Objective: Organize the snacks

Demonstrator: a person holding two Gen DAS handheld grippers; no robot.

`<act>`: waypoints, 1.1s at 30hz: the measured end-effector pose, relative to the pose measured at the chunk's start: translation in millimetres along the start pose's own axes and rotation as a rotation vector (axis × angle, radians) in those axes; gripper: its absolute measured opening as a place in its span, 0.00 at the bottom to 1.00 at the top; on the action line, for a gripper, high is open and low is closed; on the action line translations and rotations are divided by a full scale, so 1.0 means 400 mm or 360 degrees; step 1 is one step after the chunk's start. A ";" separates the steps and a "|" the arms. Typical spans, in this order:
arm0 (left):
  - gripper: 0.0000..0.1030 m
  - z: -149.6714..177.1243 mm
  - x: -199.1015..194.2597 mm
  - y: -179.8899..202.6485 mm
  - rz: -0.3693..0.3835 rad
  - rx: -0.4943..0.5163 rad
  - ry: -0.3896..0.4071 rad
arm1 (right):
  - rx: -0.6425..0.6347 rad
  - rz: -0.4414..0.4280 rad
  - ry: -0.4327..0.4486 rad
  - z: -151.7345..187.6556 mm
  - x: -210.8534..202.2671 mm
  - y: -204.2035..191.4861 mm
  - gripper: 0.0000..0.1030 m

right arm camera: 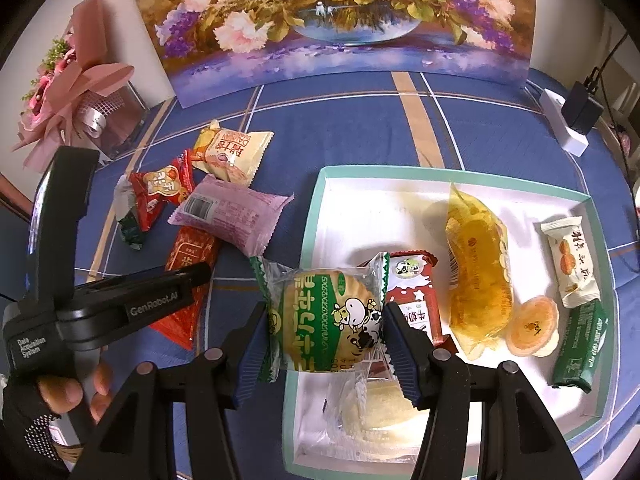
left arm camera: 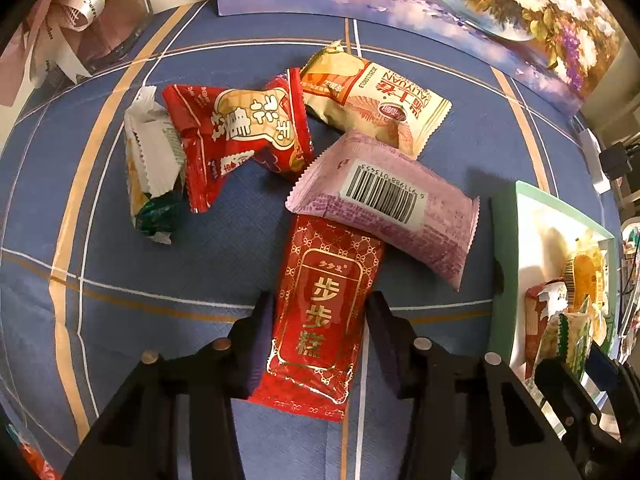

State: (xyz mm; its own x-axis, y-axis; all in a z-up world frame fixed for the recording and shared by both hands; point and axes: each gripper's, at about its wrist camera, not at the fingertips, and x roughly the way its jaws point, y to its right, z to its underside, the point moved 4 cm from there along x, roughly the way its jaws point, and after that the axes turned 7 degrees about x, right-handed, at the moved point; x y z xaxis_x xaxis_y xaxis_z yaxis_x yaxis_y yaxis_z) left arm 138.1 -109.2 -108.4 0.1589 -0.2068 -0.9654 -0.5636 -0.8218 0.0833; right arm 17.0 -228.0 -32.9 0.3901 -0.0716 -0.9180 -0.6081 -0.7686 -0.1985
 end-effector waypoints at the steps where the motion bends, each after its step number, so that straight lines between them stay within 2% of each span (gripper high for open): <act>1: 0.46 0.002 -0.005 0.003 0.0013 -0.0010 -0.0004 | 0.0000 -0.0001 0.0001 0.000 -0.003 0.000 0.57; 21: 0.46 0.062 -0.179 0.061 0.0060 -0.0056 0.0170 | 0.0034 -0.0013 0.0080 0.011 -0.096 0.018 0.58; 33: 0.46 0.072 -0.237 0.143 0.0122 0.0014 0.0251 | 0.0077 0.0036 0.0127 0.021 -0.146 0.083 0.58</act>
State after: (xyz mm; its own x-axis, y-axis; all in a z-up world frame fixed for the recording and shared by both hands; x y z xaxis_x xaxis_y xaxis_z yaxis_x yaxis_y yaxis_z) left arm 67.3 -121.1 -19.3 0.2399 -0.3497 -0.9056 -0.5859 -0.7960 0.1521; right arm -31.8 -244.1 11.0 0.4286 -0.1407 -0.8925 -0.6496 -0.7346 -0.1961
